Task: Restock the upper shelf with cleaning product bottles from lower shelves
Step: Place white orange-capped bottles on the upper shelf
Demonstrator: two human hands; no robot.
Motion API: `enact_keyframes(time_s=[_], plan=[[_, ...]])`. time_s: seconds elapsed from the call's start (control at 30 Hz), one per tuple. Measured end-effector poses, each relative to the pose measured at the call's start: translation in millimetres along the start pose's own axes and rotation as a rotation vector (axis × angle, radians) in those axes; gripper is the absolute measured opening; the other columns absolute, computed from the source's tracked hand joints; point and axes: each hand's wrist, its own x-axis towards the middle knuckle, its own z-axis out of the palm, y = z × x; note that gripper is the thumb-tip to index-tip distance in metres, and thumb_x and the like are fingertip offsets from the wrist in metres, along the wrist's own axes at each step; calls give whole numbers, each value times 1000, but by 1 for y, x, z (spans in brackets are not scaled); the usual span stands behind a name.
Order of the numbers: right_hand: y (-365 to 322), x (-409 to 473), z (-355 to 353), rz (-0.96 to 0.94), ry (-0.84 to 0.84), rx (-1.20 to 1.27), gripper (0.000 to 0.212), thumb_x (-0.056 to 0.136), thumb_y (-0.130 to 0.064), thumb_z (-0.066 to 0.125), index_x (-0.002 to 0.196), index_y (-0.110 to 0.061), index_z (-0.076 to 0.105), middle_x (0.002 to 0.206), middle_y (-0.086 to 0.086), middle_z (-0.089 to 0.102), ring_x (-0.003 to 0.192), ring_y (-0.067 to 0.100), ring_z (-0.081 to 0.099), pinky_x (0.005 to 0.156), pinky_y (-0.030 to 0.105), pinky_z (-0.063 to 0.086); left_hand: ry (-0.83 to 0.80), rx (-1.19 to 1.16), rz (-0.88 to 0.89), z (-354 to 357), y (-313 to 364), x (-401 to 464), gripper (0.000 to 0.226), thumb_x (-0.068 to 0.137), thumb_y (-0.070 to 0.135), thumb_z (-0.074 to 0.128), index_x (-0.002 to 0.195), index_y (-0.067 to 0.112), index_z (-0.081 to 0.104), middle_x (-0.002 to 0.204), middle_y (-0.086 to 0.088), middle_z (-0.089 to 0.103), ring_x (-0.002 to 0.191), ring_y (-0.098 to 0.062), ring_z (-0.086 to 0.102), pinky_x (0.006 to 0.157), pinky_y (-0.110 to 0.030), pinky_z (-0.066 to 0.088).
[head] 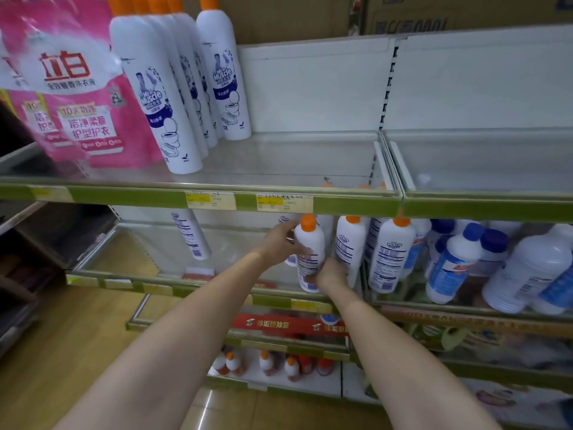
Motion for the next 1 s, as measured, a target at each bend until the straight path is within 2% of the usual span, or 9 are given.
enact_keyframes(time_s=[0.13, 0.23, 0.33, 0.4, 0.47, 0.57, 0.73, 0.87, 1.0], plan=[[-9, -24, 11, -28, 54, 83, 19, 88, -20, 75, 98, -18, 58, 94, 0, 58, 98, 24, 59, 76, 28, 40, -17, -21, -14, -12, -3, -20, 57, 70, 9, 88, 120, 20, 63, 112, -6, 70, 106, -28, 64, 97, -47, 52], [-21, -45, 16, -37, 68, 63, 24, 84, -22, 77, 101, -15, 62, 93, -1, 62, 88, 20, 58, 75, 29, 44, -13, -130, -24, -25, -6, -39, 61, 66, 6, 88, 121, 20, 65, 110, -4, 72, 107, -27, 66, 97, -49, 53], [-37, -67, 21, -33, -4, -12, 29, 83, -26, 77, 107, -14, 67, 95, 4, 70, 88, 21, 67, 80, 35, 57, -18, -232, 22, -39, -7, -60, 53, 66, 4, 88, 113, 16, 65, 105, -4, 73, 100, -23, 68, 85, -37, 57], [-48, -84, 26, -22, -34, -15, 36, 82, -29, 78, 112, -15, 65, 106, 6, 70, 101, 25, 66, 91, 39, 56, -21, -273, 47, -48, -7, -76, 49, 69, 3, 87, 110, 16, 64, 102, -5, 71, 94, -20, 67, 75, -28, 55], [-54, -102, 33, -39, -80, 68, 45, 79, -26, 82, 119, -15, 63, 114, 8, 68, 109, 27, 64, 98, 40, 53, -17, -303, 54, -56, -11, -91, 45, 70, 4, 87, 109, 14, 66, 102, -8, 72, 92, -21, 67, 74, -29, 55], [-53, -131, 48, -52, -194, 76, 50, 80, -27, 83, 124, -14, 63, 113, 7, 68, 101, 24, 65, 92, 40, 56, -10, -363, 38, -69, -18, -114, 42, 73, 10, 87, 111, 10, 68, 102, -10, 72, 90, -23, 68, 68, -28, 53], [-47, -178, 73, 1, -302, 146, 59, 78, -30, 85, 131, -17, 61, 125, 4, 67, 110, 22, 65, 87, 36, 58, 15, -441, 15, -92, -27, -152, 39, 76, 17, 86, 109, 5, 68, 103, -11, 72, 87, -23, 68, 74, -35, 55], [-52, -208, 95, 20, -360, 192, 74, 66, -33, 91, 132, -20, 61, 124, -1, 68, 110, 20, 67, 95, 40, 58, 56, -502, -20, -105, -40, -175, 36, 76, 21, 86, 104, 6, 68, 102, -14, 73, 85, -25, 70, 75, -40, 57], [-58, -232, 115, 16, -422, 211, 67, 74, -26, 89, 134, -17, 60, 125, 1, 68, 111, 19, 68, 95, 38, 58, 81, -520, -65, -113, -53, -192, 42, 77, 25, 86, 108, 3, 68, 98, -14, 74, 83, -26, 72, 77, -43, 59]])
